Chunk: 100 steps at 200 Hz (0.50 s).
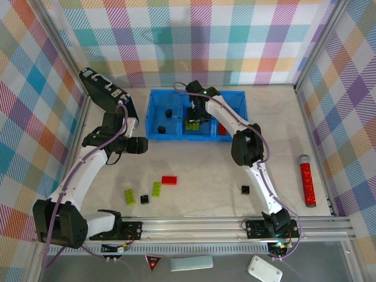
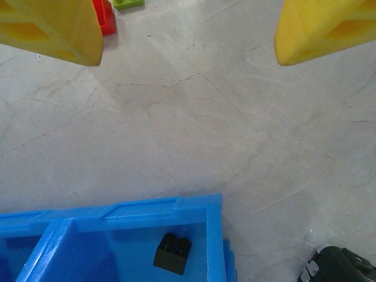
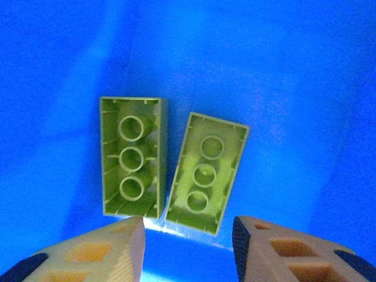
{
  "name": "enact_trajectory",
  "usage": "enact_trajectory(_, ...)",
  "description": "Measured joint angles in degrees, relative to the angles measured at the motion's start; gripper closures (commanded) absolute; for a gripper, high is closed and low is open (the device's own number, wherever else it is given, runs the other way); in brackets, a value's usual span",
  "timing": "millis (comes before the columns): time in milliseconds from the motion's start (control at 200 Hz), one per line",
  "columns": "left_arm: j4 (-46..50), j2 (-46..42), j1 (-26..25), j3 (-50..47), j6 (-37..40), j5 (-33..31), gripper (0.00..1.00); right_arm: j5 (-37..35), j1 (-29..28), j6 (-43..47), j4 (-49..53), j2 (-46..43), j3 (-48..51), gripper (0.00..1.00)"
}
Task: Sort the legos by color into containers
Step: Place the lego in the container.
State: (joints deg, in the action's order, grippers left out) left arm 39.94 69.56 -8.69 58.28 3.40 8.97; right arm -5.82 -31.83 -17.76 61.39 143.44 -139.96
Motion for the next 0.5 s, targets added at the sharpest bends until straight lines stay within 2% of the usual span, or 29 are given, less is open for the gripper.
enact_trajectory(200,0.07,0.11,0.0,0.0,-2.49,-0.9,0.24,0.94,0.0,0.02,1.7,-5.01,1.27,0.55)
enact_trajectory(500,2.4,4.22,0.0,1.64,-6.99,-1.31,0.28,1.05,-0.61,-0.15,3.21,-13.55,9.03,0.55)
